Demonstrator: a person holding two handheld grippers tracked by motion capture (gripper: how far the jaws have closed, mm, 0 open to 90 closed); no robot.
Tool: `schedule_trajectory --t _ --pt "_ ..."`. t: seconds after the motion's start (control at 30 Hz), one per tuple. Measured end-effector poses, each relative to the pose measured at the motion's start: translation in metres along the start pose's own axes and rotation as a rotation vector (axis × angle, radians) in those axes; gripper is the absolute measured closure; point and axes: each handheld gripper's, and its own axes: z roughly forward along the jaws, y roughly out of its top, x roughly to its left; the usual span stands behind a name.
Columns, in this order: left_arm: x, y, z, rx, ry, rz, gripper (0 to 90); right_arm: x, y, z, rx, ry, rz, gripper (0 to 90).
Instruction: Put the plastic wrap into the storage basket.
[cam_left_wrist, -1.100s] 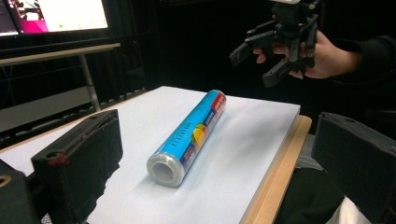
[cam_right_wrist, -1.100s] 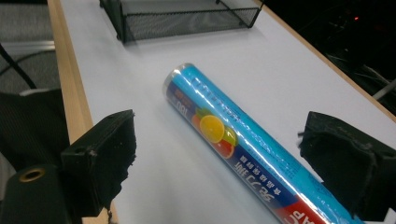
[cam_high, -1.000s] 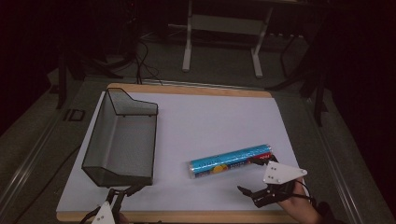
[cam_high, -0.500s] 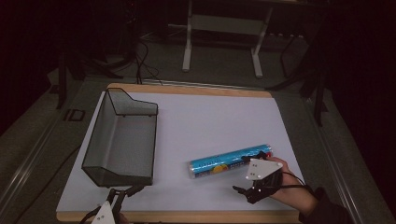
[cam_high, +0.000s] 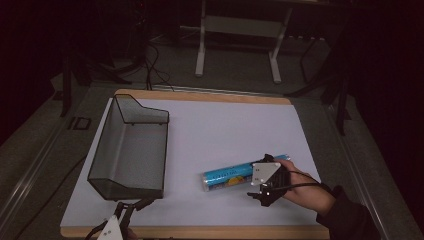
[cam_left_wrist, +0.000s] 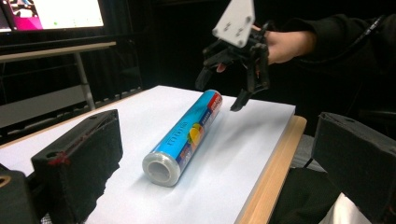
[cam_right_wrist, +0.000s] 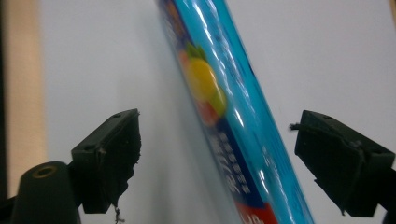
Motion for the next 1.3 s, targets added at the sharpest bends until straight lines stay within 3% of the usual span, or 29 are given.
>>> schedule_trajectory --t 0.13,0.17,0.23,0.3,0.37,0.43,0.5,0.57,0.67,0.77,0.83,0.97,1.07,1.3 --pt "0.0 0.0 0.0 0.001 0.0 0.0 2.6 -0.011 0.002 0.016 0.109 0.009 0.078 10.4" --pt "0.0 0.0 0.0 0.002 0.0 0.001 2.6 -0.012 0.003 0.019 0.129 0.006 0.069 10.1" --pt "0.001 0.0 0.0 0.003 0.0 -0.002 2.6 -0.011 0.003 0.023 0.149 -0.017 0.003 9.4" --pt "0.001 0.0 0.0 0.002 -0.001 -0.003 2.6 -0.011 0.003 0.025 0.153 -0.018 -0.016 9.3" --pt "0.001 -0.001 0.0 0.002 -0.006 -0.01 2.6 -0.016 0.006 0.03 0.203 0.007 -0.044 13.8" --pt "0.001 0.0 0.0 0.003 -0.005 -0.007 2.6 -0.024 0.009 0.033 0.22 0.047 -0.004 13.6" --pt "0.001 -0.001 0.0 0.004 -0.004 -0.005 2.6 -0.027 0.009 0.034 0.219 0.043 -0.014 13.9" --pt "0.001 -0.001 0.0 0.007 -0.004 -0.005 2.6 -0.032 0.012 0.037 0.238 0.056 -0.045 10.9" --pt "0.001 -0.001 0.0 0.007 -0.004 -0.007 2.6 -0.035 0.014 0.044 0.225 0.066 -0.095 10.9" --pt "0.001 -0.001 0.0 0.007 -0.004 -0.008 2.6 -0.04 0.018 0.051 0.233 0.115 -0.126 14.9" --pt "0.001 -0.001 0.0 0.006 -0.006 -0.009 2.6 -0.042 0.02 0.055 0.232 0.115 -0.142 18.6" --pt "0.001 -0.001 0.001 0.009 -0.01 -0.01 2.6 -0.047 0.021 0.067 0.304 0.139 -0.13 16.3" --pt "0.001 -0.001 0.001 0.01 -0.012 -0.009 2.6 -0.05 0.021 0.077 0.373 0.185 -0.08 13.8" --pt "0.001 -0.001 0.001 0.013 -0.022 -0.012 2.6 -0.05 0.019 0.091 0.413 0.187 -0.117 10.3"
